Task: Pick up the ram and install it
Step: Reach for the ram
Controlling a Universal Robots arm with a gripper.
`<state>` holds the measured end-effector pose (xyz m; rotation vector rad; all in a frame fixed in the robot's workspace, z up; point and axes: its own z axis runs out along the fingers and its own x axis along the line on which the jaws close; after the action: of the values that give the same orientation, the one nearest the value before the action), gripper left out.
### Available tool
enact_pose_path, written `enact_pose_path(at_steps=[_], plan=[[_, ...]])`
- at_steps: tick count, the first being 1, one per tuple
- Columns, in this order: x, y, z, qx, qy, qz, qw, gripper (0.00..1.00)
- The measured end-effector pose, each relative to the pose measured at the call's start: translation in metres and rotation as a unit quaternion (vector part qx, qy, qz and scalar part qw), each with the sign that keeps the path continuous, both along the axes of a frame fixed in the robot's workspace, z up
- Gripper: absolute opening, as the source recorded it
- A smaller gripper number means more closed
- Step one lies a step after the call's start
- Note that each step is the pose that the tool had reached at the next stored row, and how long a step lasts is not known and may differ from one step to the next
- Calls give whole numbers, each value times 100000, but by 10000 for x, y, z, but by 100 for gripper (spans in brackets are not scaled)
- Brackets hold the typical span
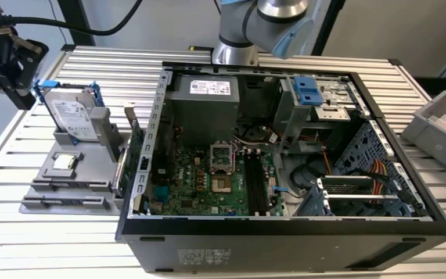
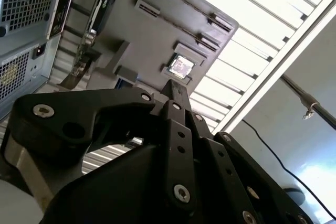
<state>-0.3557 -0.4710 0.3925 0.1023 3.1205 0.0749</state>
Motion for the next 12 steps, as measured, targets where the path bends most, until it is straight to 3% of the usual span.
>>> enact_pose_path(at_steps=[5, 12], plan=[[-4, -60, 0, -1, 4, 2, 100000, 0], [-27, -75, -1, 6, -9, 348, 99999, 0]])
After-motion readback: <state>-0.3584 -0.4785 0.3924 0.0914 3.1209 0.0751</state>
